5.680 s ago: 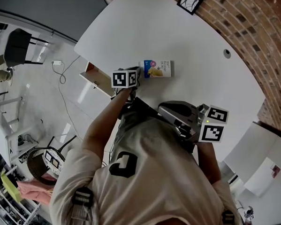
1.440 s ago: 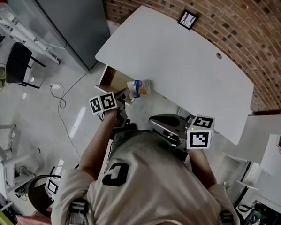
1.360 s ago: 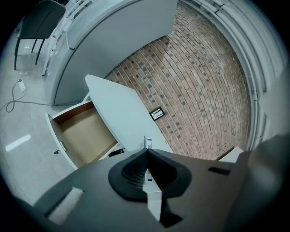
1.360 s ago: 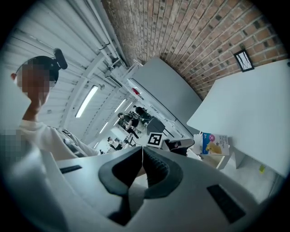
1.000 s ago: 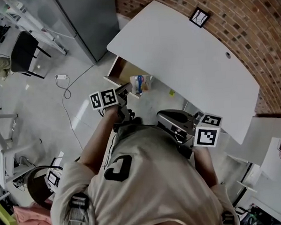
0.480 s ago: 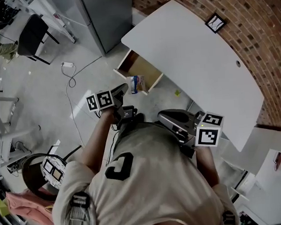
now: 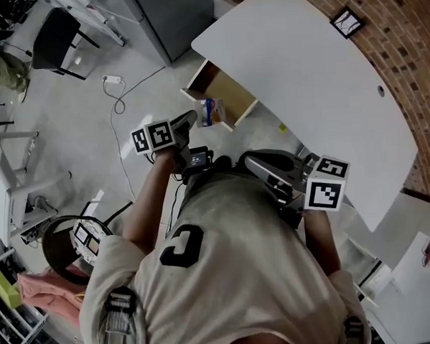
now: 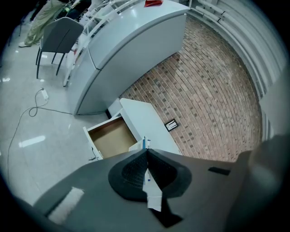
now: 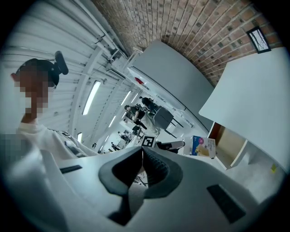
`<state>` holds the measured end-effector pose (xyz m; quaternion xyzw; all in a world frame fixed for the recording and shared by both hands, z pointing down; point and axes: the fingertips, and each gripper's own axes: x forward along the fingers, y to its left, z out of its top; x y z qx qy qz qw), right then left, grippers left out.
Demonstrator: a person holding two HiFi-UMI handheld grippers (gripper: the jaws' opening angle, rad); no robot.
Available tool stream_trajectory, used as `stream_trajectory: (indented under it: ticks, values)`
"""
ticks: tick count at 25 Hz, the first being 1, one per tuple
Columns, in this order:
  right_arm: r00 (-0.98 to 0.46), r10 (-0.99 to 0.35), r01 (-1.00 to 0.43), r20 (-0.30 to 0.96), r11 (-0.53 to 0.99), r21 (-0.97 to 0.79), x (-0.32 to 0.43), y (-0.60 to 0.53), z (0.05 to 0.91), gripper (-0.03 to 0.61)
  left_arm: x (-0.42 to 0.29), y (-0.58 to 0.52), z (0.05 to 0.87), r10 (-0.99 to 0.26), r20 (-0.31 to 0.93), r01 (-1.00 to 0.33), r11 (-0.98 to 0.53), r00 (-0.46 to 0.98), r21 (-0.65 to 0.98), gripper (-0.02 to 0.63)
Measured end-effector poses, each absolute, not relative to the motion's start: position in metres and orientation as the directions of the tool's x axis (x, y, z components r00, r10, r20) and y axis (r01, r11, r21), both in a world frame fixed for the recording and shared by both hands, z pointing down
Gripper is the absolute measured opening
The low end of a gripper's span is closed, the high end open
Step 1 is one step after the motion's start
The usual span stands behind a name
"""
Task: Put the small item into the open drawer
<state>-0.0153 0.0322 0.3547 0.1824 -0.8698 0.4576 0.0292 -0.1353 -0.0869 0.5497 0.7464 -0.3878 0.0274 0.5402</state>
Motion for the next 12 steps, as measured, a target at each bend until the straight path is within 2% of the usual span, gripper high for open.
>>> stream_trajectory:
  ticks: [12]
  values:
    - [-0.953,-0.272,-0.261,0.131,0.520,-0.814,0.031,-0.014,0.349,0.006,-0.112,-0.123,0.541,-0.567,0.520,-0.674,-0.085,0.639,0.734,0.002]
